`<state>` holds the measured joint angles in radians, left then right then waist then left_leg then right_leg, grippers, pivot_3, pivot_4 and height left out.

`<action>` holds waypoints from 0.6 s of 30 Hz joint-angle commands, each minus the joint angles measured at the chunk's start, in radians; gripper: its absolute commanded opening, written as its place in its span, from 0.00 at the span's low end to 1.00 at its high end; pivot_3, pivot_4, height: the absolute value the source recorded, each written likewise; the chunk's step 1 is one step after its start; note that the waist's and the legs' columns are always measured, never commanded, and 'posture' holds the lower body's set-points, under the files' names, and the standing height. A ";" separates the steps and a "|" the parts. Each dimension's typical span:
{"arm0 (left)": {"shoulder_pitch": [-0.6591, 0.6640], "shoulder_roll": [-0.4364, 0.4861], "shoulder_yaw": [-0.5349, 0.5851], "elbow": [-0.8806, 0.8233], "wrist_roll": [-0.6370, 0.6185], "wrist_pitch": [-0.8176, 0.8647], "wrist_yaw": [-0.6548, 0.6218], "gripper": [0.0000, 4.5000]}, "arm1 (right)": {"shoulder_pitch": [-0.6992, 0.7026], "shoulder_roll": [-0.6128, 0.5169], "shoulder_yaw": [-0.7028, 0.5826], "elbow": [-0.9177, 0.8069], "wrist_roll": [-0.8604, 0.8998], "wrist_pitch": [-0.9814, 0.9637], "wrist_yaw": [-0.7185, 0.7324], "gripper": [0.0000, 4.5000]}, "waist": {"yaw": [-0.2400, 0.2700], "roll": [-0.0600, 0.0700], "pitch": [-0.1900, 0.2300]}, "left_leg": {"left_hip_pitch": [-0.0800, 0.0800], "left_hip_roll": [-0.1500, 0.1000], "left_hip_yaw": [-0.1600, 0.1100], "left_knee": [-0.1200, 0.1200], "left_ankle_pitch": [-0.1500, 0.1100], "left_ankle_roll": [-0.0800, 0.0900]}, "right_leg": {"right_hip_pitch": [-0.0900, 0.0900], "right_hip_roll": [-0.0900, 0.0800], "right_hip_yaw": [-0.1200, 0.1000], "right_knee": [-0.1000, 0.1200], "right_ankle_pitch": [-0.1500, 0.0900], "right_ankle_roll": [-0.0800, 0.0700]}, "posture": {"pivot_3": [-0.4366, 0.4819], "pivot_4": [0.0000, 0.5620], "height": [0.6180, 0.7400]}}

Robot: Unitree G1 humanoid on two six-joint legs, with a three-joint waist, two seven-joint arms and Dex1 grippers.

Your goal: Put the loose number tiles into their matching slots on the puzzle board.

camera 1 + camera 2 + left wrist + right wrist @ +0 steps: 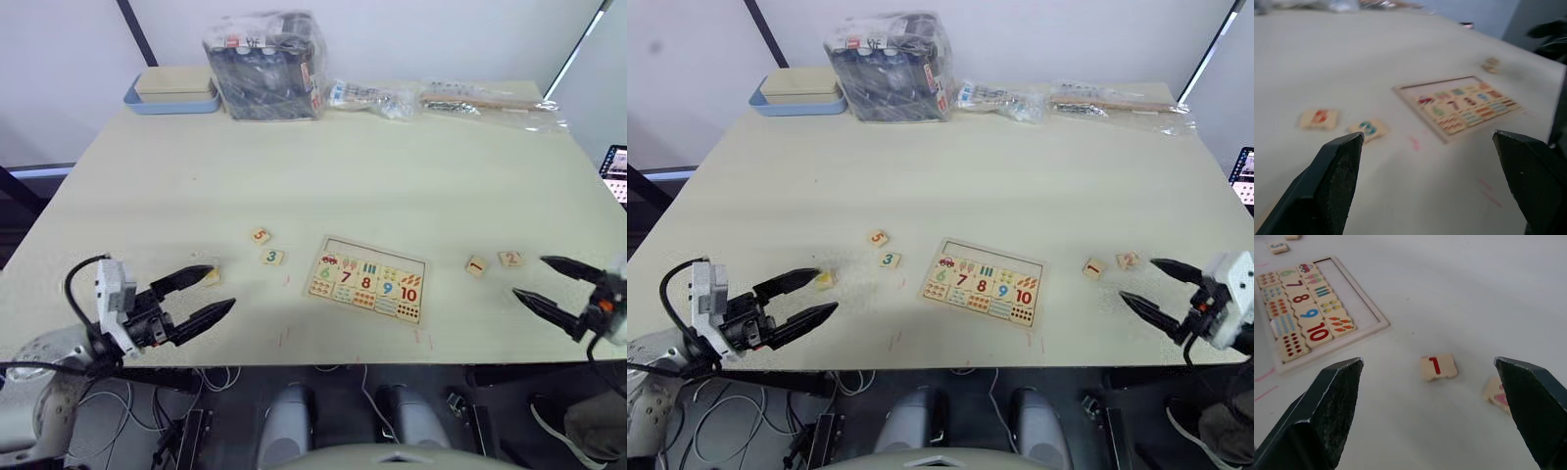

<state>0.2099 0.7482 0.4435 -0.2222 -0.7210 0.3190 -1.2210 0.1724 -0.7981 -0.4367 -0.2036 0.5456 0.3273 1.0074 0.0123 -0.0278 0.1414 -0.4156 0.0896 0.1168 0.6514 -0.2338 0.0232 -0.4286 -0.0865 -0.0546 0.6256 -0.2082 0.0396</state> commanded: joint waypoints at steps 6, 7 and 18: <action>-0.049 0.063 -0.003 -0.004 -0.061 -0.025 -0.211 0.99 | -0.211 -0.012 0.174 0.150 -0.114 0.064 -0.069 1.00 | 0.000 0.001 0.001 | -0.001 0.000 0.003 0.000 0.002 0.004 | 0.000 0.000 0.000 0.000 0.002 -0.003 | 0.48 0.27 1.00; -0.052 0.064 -0.001 0.000 -0.064 -0.027 -0.223 0.99 | -0.230 -0.009 0.189 0.165 -0.121 0.065 -0.067 1.00 | 0.000 0.001 0.001 | -0.001 -0.001 0.004 0.000 0.002 0.004 | 0.000 0.000 0.000 0.000 0.002 -0.003 | 0.48 0.27 1.00; -0.065 0.041 0.030 0.025 -0.099 -0.035 -0.249 0.99 | -0.312 0.029 0.308 0.273 -0.200 0.038 -0.063 1.00 | -0.001 0.001 0.001 | -0.001 -0.001 0.005 0.001 0.002 0.004 | 0.000 0.000 0.000 0.000 0.001 -0.001 | 0.48 0.27 1.00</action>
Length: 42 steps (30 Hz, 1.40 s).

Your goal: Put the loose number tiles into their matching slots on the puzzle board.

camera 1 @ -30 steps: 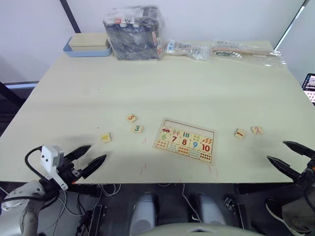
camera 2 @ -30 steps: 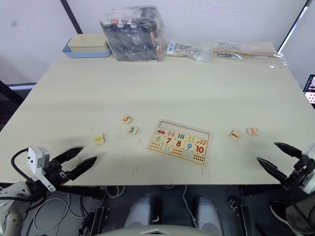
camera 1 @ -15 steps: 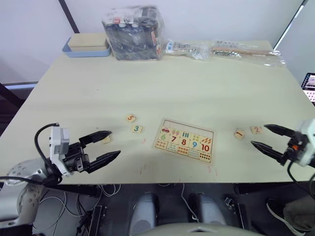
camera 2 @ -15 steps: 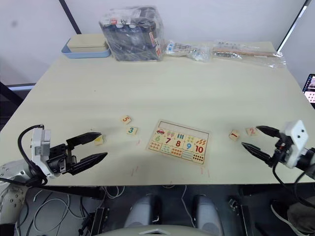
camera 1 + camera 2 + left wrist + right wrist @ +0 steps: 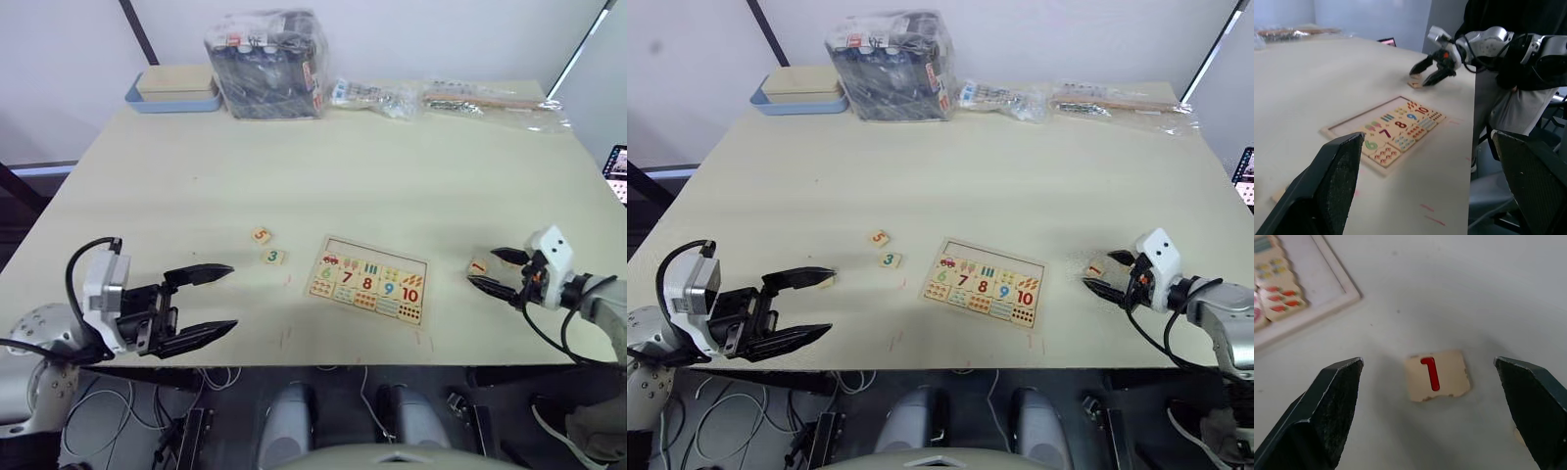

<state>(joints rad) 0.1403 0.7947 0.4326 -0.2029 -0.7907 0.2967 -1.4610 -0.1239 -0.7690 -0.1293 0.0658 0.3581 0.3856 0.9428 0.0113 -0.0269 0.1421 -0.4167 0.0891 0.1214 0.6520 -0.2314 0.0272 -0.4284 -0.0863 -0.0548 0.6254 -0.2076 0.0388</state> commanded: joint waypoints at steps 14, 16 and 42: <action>0.068 -0.025 0.084 0.069 -0.006 -0.052 -0.016 0.99 | -0.024 0.024 0.021 0.017 -0.045 -0.034 -0.016 1.00 | -0.001 0.000 0.000 | 0.000 0.000 0.000 0.000 0.000 0.000 | 0.000 0.000 0.000 0.000 0.000 0.000 | 0.48 0.27 1.00; 0.076 -0.027 0.085 0.077 -0.002 -0.063 -0.019 1.00 | -0.022 0.027 0.023 0.018 -0.051 -0.039 -0.023 0.86 | -0.001 0.000 0.000 | 0.000 0.000 0.000 0.000 0.000 0.000 | 0.000 0.000 0.000 0.000 0.000 0.000 | 0.48 0.27 1.00; 0.107 -0.075 0.048 0.069 0.019 -0.105 0.019 1.00 | 0.233 0.508 -0.112 -0.890 0.021 0.810 -0.867 0.31 | -0.001 0.000 -0.001 | -0.001 0.001 -0.005 0.000 -0.003 -0.005 | -0.002 -0.001 0.000 0.000 -0.001 0.001 | 0.48 0.27 1.00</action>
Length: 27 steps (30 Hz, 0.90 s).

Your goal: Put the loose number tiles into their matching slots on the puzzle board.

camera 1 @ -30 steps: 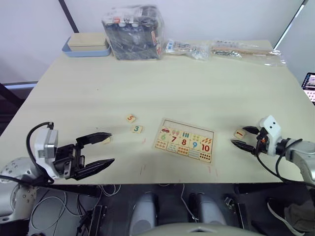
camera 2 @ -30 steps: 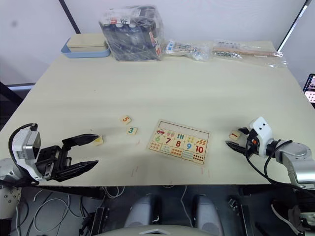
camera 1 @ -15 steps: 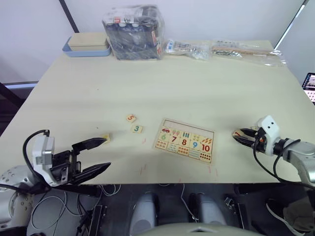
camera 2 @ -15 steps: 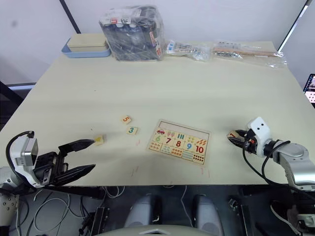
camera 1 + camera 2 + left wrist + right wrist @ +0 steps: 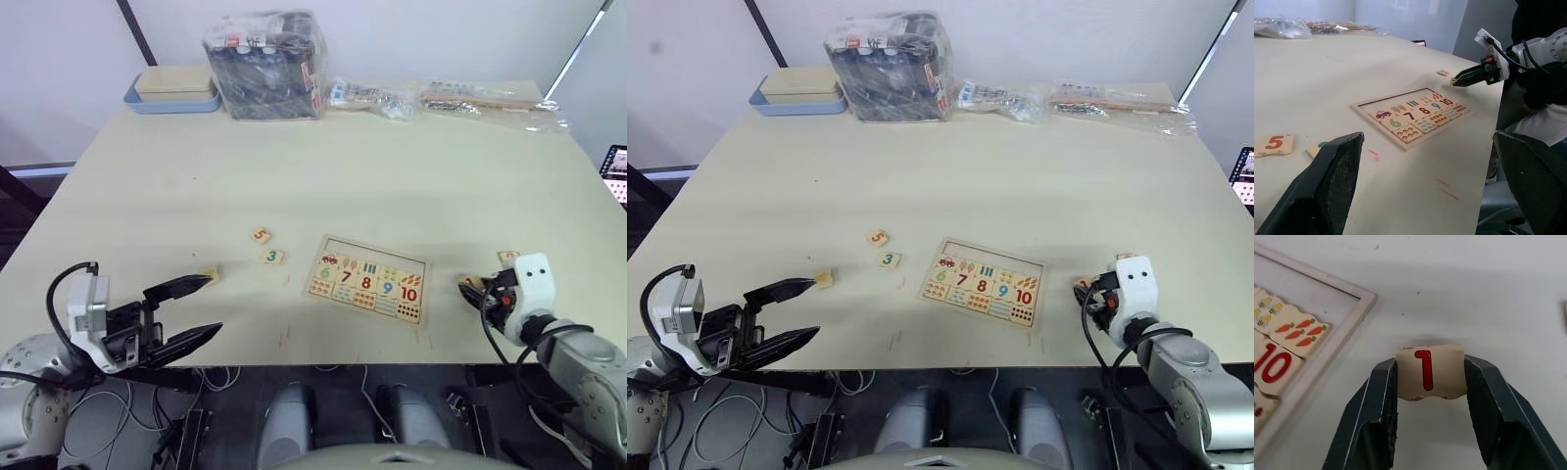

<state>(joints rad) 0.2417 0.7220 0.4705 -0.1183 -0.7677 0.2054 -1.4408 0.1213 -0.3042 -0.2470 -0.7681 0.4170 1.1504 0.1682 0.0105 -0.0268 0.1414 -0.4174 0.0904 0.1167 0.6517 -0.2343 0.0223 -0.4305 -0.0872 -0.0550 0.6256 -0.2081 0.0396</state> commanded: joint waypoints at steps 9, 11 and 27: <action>0.013 -0.012 0.006 -0.017 -0.006 -0.016 0.002 1.00 | 0.076 0.092 0.096 0.025 -0.098 -0.087 -0.092 0.80 | -0.011 -0.003 -0.002 | -0.001 0.000 -0.001 -0.002 0.000 0.000 | -0.001 0.000 -0.001 0.000 0.000 0.000 | 0.48 0.27 1.00; 0.012 -0.014 0.008 -0.015 -0.011 -0.013 0.003 1.00 | 0.103 0.047 0.038 -0.020 -0.045 -0.125 -0.008 0.99 | -0.011 -0.003 -0.002 | -0.001 0.000 0.000 -0.001 0.000 0.000 | 0.000 -0.001 0.000 -0.001 0.000 0.000 | 0.48 0.27 1.00; -0.040 -0.051 -0.023 0.025 0.015 -0.103 -0.051 1.00 | 0.098 -0.614 -0.088 0.357 0.060 -0.698 0.932 0.99 | -0.021 -0.004 0.000 | 0.001 -0.002 -0.005 -0.001 0.000 0.000 | 0.001 0.000 -0.002 -0.002 0.000 0.000 | 0.48 0.27 1.00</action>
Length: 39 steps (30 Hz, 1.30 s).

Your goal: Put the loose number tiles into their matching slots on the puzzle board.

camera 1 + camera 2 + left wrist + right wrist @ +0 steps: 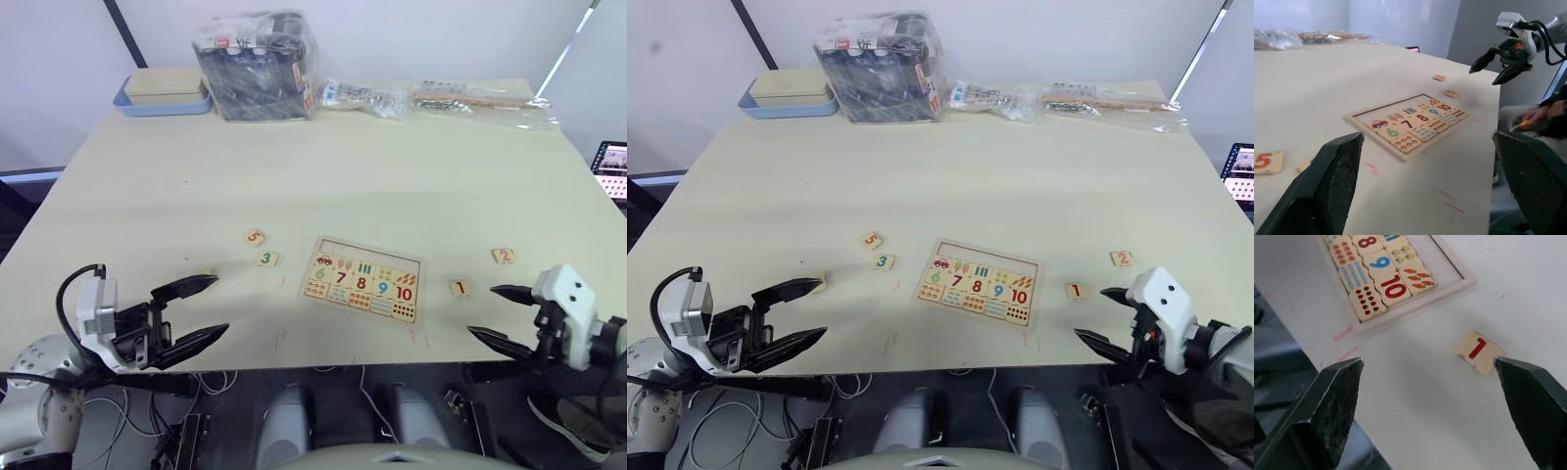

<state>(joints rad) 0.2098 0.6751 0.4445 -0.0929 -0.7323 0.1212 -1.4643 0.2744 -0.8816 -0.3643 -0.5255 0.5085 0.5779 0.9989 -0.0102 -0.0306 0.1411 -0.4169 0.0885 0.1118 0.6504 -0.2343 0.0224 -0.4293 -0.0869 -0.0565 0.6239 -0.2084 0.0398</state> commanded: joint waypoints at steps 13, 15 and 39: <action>-0.034 0.054 0.013 0.051 -0.043 0.024 -0.085 1.00 | -0.496 -0.015 0.383 0.728 -0.276 -0.557 0.342 0.99 | 0.002 0.003 0.003 | -0.001 0.000 0.003 0.000 0.003 0.004 | 0.000 0.000 0.000 0.000 0.001 -0.002 | 0.48 0.27 1.00; -0.034 0.054 0.013 0.049 -0.044 0.027 -0.086 1.00 | -0.530 -0.006 0.403 0.771 -0.284 -0.573 0.360 0.99 | 0.001 0.003 0.003 | -0.001 0.000 0.005 0.001 0.003 0.004 | 0.000 0.000 0.000 0.000 0.001 -0.002 | 0.48 0.27 1.00; 0.003 0.039 0.029 0.049 -0.050 0.013 -0.091 1.00 | -0.617 0.053 0.452 0.931 -0.342 -0.747 0.414 0.52 | -0.003 0.003 0.002 | 0.001 0.000 0.006 0.002 0.003 0.004 | 0.001 0.001 0.000 0.002 0.002 -0.003 | 0.48 0.27 1.00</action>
<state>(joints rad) 0.2066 0.7143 0.4395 -0.0288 -0.7570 0.1449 -1.5440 -0.3385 -0.8339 0.0805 0.4037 0.1665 -0.1646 1.4073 -0.0134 -0.0279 0.1435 -0.4158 0.0888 0.1180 0.6521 -0.2316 0.0264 -0.4284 -0.0861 -0.0566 0.6254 -0.2062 0.0364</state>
